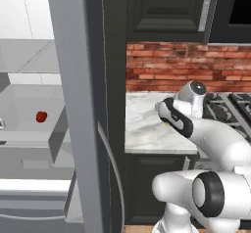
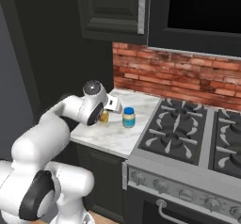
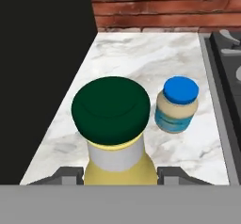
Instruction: Place the mustard and mayonnaise from the counter to the top shelf of the fridge. If the existing items in the fridge are on the top shelf, move them to other shelves.
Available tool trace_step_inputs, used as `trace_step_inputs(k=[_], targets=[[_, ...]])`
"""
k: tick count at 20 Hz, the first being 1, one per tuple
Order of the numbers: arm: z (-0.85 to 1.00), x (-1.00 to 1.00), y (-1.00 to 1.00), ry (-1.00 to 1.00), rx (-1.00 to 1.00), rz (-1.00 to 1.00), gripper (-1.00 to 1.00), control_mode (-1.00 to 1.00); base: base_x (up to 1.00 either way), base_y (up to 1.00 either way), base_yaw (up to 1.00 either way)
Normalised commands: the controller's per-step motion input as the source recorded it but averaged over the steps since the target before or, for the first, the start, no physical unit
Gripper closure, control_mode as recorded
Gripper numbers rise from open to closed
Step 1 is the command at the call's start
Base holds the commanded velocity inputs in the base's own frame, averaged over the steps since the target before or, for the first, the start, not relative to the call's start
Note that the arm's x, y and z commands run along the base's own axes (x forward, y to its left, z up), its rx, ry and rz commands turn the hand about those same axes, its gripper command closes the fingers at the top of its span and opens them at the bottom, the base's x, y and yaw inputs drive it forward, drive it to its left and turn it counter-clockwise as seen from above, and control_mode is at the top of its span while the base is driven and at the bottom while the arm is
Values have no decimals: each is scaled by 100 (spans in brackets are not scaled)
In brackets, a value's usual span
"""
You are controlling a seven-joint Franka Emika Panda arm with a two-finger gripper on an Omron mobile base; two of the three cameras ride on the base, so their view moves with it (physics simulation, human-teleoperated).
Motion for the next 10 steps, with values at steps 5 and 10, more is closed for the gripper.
trace_step_inputs(k=[5, 10], targets=[[100, -100, -29, -2, 0, 3, 100, -100, 0, 0, 0], [100, -100, -30, 0, 0, 2, 100, -100, 0, 0, 0]])
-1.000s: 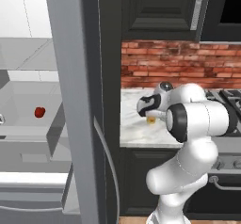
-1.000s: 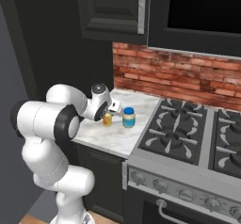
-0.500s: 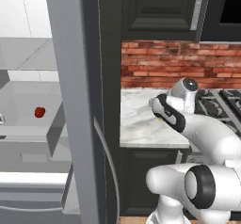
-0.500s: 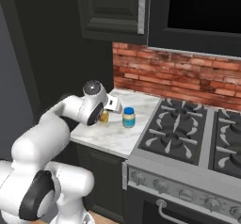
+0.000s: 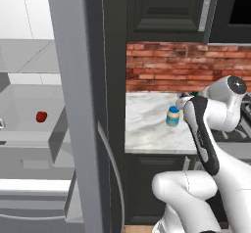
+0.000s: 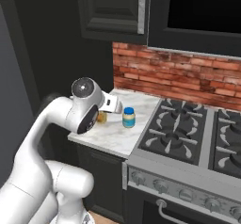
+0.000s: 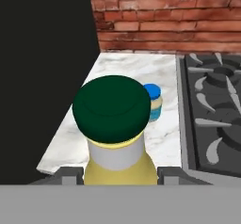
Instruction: Place the mustard and mayonnaise from the counter to the top shelf of the fridge. If the existing items in the fridge are on the top shelf, move them to other shelves.
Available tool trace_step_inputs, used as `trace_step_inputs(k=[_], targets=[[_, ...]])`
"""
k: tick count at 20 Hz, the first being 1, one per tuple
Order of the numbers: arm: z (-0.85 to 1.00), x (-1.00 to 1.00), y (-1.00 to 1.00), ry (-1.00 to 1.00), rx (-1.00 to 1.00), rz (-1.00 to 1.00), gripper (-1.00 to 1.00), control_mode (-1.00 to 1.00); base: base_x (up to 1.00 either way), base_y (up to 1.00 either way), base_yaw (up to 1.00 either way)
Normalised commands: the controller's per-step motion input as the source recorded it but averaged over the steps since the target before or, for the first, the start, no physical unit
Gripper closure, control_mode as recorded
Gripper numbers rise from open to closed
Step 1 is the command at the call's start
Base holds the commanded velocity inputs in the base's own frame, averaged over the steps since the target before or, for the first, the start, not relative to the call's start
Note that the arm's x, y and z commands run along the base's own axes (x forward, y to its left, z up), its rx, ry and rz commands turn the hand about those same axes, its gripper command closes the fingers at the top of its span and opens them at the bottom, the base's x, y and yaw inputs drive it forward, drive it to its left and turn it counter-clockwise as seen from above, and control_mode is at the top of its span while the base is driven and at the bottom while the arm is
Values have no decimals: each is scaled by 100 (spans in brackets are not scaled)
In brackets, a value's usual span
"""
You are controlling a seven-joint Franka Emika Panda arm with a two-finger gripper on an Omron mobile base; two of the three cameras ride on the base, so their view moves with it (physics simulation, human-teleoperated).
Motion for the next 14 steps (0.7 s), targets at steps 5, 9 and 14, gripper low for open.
trace_step_inputs(k=[5, 9, 14], targets=[[97, -100, -27, -2, 0, 7, 100, -100, 0, 0, 0], [79, -100, -3, -8, 0, 10, 100, -100, 0, 0, 0], [63, -100, 1, -9, -1, 11, 100, -100, 0, 0, 0]])
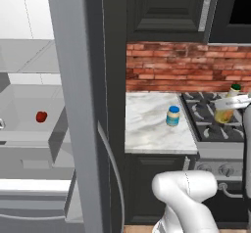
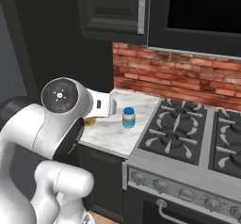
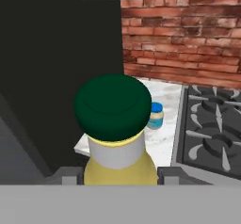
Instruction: Place the mustard and mayonnaise from the counter to the top shelf of the fridge. If the existing items in the fridge are on the top shelf, move them to other shelves.
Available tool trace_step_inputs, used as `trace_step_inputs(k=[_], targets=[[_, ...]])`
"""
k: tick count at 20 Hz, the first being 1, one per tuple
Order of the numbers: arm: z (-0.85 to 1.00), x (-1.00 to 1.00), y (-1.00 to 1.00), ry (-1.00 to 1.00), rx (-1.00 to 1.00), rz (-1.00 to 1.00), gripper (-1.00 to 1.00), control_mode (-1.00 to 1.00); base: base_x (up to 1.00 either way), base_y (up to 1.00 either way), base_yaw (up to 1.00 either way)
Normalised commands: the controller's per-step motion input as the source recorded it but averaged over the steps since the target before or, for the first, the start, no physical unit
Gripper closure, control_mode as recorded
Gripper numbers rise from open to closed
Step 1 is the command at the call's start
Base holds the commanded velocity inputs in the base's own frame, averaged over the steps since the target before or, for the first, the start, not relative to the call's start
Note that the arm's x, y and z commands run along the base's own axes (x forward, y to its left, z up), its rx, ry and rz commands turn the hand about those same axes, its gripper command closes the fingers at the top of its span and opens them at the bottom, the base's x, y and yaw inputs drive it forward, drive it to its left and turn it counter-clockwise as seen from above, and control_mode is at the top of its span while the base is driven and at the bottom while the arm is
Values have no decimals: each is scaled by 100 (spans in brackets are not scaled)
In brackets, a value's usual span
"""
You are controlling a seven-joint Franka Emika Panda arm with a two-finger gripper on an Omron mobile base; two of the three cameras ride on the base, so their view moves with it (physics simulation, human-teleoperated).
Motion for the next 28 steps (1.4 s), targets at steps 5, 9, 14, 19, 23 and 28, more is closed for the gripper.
trace_step_inputs(k=[5, 9, 14, 19, 23, 28], targets=[[28, -100, 25, -2, 0, 12, 100, -100, 0, 0, 0], [2, -87, 34, -10, 0, 18, 100, -100, 0, 0, 0], [0, -39, 9, -9, 0, 10, 100, 100, -60, 0, 32], [0, 0, 0, 0, 0, 0, 100, 100, -85, -4, 89], [0, 0, 0, 0, 0, 0, 100, 100, -52, 15, 97], [0, 0, 0, 0, 0, 0, 100, 100, -16, 83, 85]])
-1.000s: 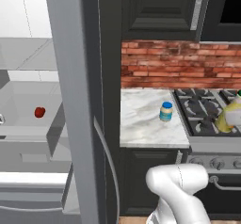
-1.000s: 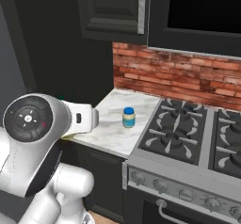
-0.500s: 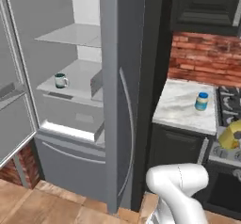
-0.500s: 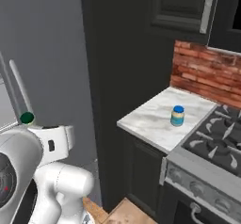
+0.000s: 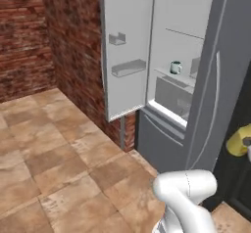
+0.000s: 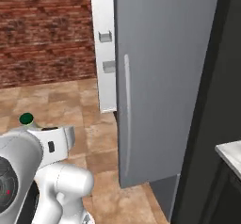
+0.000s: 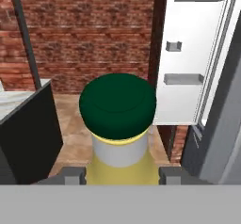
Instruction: Place the mustard and mayonnaise from the counter to the top shelf of the fridge. If the existing items in the fridge are on the top shelf, move them to other shelves.
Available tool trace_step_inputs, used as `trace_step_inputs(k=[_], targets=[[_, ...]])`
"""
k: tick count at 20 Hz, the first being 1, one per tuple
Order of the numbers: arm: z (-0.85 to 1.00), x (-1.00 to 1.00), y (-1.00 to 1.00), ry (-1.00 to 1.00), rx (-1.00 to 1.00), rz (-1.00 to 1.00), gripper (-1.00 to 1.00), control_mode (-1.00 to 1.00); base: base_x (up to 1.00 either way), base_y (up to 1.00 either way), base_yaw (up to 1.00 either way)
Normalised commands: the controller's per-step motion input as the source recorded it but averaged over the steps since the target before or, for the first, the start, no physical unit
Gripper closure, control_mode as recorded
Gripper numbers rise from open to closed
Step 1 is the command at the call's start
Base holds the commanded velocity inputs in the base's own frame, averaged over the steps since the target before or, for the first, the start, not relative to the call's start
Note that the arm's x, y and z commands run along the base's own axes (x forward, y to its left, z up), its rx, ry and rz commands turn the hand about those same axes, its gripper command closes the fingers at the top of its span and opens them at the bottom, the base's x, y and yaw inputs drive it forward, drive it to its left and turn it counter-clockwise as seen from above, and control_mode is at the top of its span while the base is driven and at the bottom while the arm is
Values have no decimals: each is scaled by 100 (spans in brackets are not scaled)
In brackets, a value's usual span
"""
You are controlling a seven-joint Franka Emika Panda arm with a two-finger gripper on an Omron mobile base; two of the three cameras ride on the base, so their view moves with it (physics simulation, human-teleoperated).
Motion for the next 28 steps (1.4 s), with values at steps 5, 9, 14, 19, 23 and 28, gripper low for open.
trace_step_inputs(k=[5, 9, 14, 19, 23, 28], targets=[[0, 0, 0, 0, 0, 0, 100, 100, 24, 100, 61], [0, 0, 0, 0, 0, 0, 100, 100, 76, 100, 31], [0, 0, 0, 0, 0, 0, 100, 100, 100, 69, 4], [0, 0, 0, 0, 0, 0, 100, 100, 100, 10, 0], [0, 0, 0, 0, 0, 0, 100, 100, 100, 0, -12], [0, 0, 0, 0, 0, 0, 100, 100, 87, 0, -43]])
